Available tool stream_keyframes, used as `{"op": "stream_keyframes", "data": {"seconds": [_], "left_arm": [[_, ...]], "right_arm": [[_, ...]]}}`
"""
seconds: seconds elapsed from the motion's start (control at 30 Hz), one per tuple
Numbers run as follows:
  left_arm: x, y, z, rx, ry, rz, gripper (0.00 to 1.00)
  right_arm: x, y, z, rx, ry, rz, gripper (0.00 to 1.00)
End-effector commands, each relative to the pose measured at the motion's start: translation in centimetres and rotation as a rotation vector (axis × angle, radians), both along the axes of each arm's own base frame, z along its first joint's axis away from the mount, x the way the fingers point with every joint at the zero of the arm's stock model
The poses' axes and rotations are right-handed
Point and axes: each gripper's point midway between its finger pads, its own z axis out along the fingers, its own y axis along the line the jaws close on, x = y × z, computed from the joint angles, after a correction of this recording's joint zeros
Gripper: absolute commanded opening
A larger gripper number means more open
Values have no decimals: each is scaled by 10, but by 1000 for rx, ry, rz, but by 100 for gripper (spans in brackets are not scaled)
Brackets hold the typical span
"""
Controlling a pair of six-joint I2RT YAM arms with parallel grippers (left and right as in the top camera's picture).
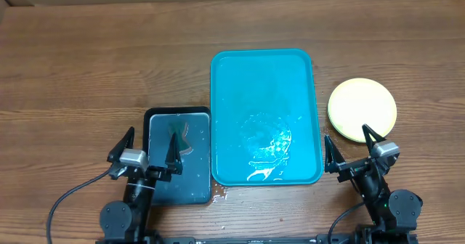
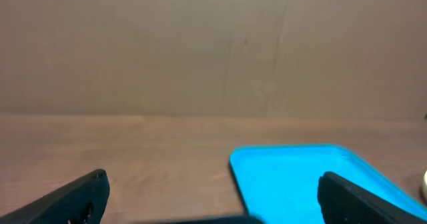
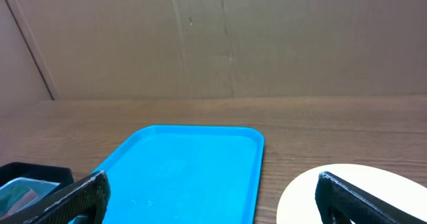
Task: Clean dirty plates on tray and stack at the side
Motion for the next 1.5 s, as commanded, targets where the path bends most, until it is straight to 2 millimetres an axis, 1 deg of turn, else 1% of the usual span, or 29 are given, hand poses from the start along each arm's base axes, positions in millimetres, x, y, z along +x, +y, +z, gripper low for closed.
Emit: {"op": "stream_keyframes", "data": {"seconds": [0.0, 0.03, 0.1, 1.47], "left_arm": [[3, 3, -24, -9, 54, 17, 100], [3, 3, -32, -9, 90, 16, 100], [3, 3, -42, -9, 130, 19, 100], [3, 4, -43, -10, 132, 21, 100]], "right_arm": [[1, -2, -2, 0, -2, -10, 100], [1, -2, -2, 0, -2, -10, 100], [1, -2, -2, 0, -2, -10, 100], [1, -2, -2, -1, -2, -10, 99]]}}
